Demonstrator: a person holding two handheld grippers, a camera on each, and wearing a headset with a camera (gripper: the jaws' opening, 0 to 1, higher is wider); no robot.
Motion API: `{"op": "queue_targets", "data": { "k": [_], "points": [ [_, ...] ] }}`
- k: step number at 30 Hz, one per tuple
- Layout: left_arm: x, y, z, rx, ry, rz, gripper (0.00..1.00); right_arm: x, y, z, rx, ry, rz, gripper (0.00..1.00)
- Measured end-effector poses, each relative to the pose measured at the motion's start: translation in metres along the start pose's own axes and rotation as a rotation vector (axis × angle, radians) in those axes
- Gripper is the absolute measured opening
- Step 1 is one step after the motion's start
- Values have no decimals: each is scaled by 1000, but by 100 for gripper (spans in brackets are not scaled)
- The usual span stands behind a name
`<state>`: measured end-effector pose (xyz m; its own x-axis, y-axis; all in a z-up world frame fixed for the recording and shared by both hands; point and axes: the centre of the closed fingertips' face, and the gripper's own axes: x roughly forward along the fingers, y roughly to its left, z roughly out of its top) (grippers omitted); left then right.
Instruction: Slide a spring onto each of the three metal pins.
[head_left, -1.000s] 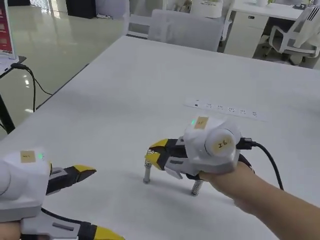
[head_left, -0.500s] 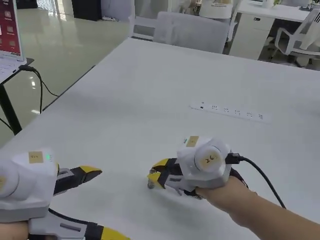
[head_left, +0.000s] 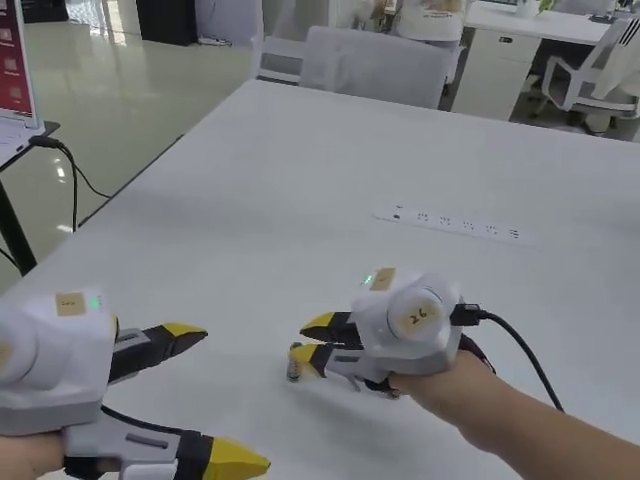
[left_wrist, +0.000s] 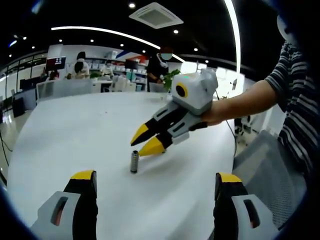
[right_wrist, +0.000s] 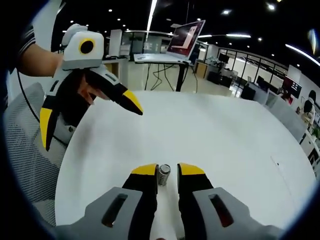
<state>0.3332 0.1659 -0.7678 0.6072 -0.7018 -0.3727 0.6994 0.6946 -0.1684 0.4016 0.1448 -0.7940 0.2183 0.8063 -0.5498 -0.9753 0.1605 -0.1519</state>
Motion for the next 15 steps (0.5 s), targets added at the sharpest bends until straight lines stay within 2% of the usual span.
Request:
{"op": "queue_targets", "data": {
  "k": [8,11,15],
  "points": [
    [9,-3,8,12,-4,-6,95,-38,-7,3,16,-44,-44,17],
    [12,-3,12,16,-11,-2,94,-53,-10,-3,29,-51,-65,19],
    [15,-3,18,17,-31,8,93,-73,-9,-14,83,-66,-81,21]
  ]
}}
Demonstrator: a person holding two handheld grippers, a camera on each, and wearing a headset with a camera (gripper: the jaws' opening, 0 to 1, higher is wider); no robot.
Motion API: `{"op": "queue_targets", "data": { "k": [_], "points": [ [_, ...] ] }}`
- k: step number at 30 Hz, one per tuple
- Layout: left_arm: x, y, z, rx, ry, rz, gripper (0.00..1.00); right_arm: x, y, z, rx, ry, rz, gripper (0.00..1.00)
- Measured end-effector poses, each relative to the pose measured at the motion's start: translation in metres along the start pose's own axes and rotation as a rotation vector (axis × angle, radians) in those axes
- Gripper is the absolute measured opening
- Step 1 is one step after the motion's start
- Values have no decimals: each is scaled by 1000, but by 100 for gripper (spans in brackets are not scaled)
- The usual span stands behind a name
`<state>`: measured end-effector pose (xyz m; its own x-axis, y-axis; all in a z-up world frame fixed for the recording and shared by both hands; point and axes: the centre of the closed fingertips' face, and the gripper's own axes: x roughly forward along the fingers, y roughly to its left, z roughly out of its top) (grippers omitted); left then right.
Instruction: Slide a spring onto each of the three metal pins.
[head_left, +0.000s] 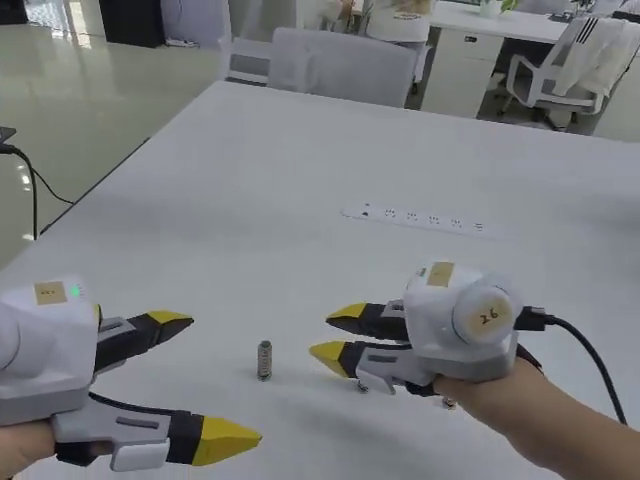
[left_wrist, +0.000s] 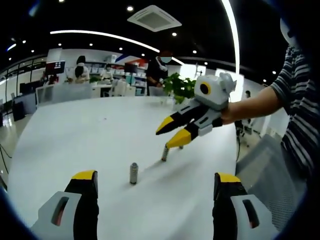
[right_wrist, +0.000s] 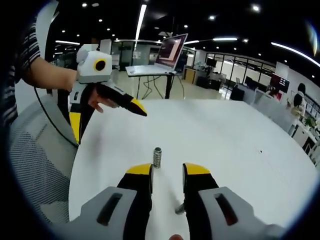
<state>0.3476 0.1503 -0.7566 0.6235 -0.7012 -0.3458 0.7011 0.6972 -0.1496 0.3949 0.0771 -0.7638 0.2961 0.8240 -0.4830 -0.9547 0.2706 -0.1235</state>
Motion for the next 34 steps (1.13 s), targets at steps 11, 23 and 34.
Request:
{"op": "queue_targets", "data": {
  "k": [11,23,34],
  "points": [
    [6,-4,3,11,-12,3,93,-45,-3,-35,96,-7,-104,49],
    [2,-7,3,19,-15,21,95,-84,-5,-58,146,-22,-186,69],
    [-3,-13,-1,48,4,14,97,-118,-9,-91,232,-15,-259,87]
  ]
}}
